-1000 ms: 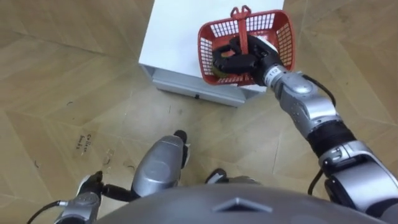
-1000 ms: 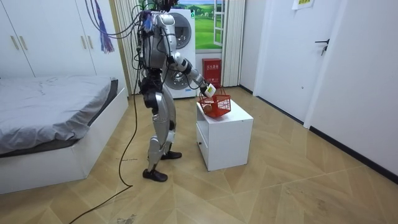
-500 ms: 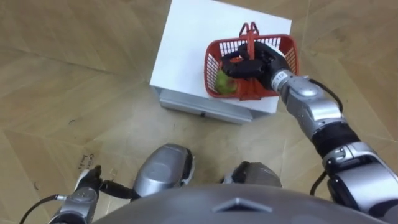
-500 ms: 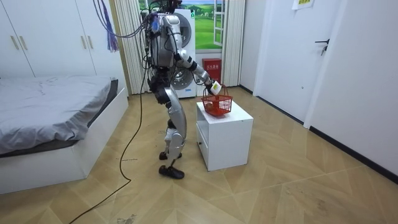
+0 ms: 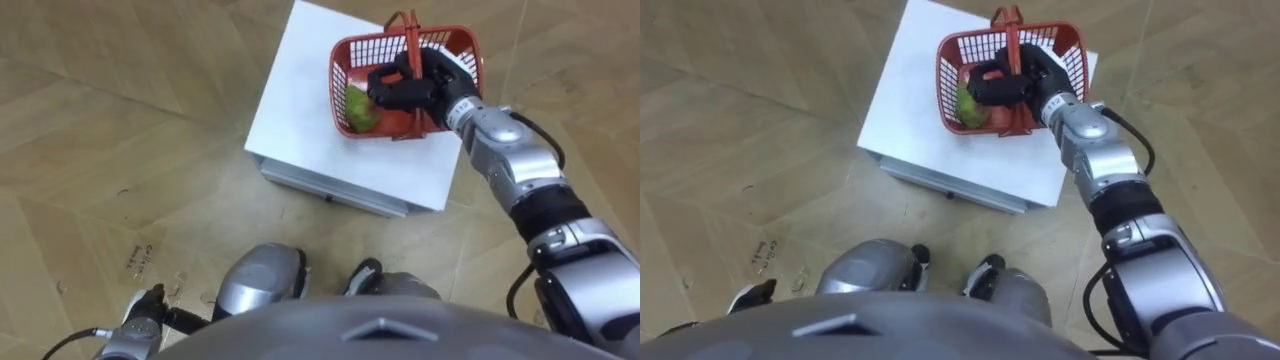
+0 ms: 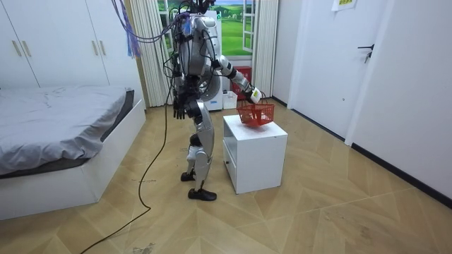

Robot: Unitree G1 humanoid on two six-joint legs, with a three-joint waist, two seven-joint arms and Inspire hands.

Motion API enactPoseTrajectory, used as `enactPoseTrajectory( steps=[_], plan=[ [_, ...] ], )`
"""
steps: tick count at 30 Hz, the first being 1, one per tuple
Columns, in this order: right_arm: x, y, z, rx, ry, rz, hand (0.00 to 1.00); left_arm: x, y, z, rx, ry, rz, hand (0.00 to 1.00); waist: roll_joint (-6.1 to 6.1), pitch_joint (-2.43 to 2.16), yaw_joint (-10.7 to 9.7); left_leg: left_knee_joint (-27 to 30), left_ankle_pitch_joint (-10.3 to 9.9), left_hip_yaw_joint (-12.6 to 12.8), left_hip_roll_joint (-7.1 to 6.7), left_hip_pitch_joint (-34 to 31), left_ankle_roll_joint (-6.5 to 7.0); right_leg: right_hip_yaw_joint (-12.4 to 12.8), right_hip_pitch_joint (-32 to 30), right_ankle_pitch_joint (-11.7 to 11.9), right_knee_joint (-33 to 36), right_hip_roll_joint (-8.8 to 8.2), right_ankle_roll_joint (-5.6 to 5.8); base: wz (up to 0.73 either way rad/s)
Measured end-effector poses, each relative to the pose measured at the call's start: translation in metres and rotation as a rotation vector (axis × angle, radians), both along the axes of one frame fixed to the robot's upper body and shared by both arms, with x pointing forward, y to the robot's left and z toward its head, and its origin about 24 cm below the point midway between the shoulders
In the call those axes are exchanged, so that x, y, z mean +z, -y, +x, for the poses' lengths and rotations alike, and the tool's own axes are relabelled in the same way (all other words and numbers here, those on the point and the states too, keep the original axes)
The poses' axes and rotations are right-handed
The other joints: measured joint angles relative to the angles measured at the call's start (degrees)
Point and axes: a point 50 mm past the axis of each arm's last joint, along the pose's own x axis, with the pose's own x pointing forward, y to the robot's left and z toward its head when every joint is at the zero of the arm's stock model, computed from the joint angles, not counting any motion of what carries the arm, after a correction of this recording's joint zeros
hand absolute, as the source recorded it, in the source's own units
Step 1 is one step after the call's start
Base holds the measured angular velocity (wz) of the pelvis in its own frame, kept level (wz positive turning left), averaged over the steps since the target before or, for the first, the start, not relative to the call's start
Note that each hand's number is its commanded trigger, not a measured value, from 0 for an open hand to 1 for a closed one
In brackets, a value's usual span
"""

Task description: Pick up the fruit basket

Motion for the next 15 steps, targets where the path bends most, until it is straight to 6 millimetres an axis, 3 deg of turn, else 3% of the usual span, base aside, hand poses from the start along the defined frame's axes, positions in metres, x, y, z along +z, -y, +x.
enactPoseTrajectory(
  steps=[8,15],
  plan=[
    [-0.006,0.004,-0.001,-0.022,-0.022,-0.002,0.0,0.001,-0.003,0.0,-0.001,0.002,0.002,0.0,-0.66,0.3,-0.06,-0.19,0.0,-0.11,0.07,0.36,0.0,0.01,1.33,0.06,-1.73,0.63,0.09,0.02],
    [-0.016,0.01,-0.007,-0.042,-0.074,-0.019,0.0,0.001,-0.003,0.0,-0.002,-0.01,0.001,0.0,0.2,0.93,-0.17,-0.93,-0.06,-0.91,0.09,-0.2,-0.03,-0.54,1.22,0.13,-1.77,0.77,0.06,0.06]
  ],
)
